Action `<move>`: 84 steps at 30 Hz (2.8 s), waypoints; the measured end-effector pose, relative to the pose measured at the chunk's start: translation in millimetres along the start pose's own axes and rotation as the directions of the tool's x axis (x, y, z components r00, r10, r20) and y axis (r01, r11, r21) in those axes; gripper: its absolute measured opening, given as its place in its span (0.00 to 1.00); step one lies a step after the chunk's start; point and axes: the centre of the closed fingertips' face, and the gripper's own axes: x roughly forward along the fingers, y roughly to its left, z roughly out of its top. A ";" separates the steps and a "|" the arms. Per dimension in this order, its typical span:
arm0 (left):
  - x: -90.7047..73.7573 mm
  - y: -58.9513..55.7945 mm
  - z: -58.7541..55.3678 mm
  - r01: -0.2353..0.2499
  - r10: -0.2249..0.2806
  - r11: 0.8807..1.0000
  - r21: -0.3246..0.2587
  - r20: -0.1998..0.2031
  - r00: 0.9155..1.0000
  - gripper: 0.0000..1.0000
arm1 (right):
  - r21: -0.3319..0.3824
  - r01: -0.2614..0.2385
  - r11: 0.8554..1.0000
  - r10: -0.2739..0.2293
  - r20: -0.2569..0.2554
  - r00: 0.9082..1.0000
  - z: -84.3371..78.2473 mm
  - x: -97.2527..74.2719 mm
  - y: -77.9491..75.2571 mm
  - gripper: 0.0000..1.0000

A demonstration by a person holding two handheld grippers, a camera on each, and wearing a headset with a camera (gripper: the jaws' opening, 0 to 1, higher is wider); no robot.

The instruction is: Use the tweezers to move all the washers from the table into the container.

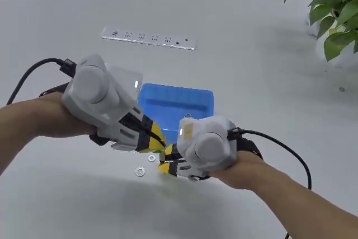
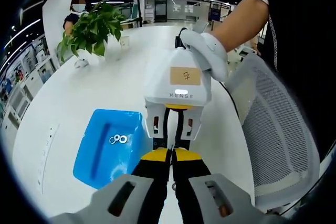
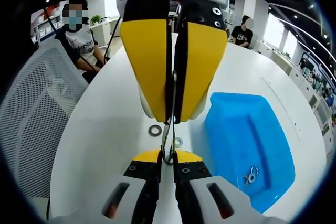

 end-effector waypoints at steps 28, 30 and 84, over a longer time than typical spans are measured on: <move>-16.2 -7.1 17.8 -0.024 0.024 0.999 0.029 -0.001 1.000 0.05 | -0.039 0.017 0.999 -0.017 -0.007 1.000 17.1 -19.8 4.3 0.09; -18.1 -8.0 20.0 -0.029 0.029 0.999 0.031 0.000 1.000 0.05 | -0.046 0.019 0.999 -0.019 -0.008 1.000 18.9 -22.2 4.1 0.09; -44.4 39.8 73.1 -0.100 0.095 0.989 0.111 0.048 0.994 0.05 | -0.121 0.093 0.988 -0.097 -0.032 0.995 42.8 -74.1 -56.8 0.09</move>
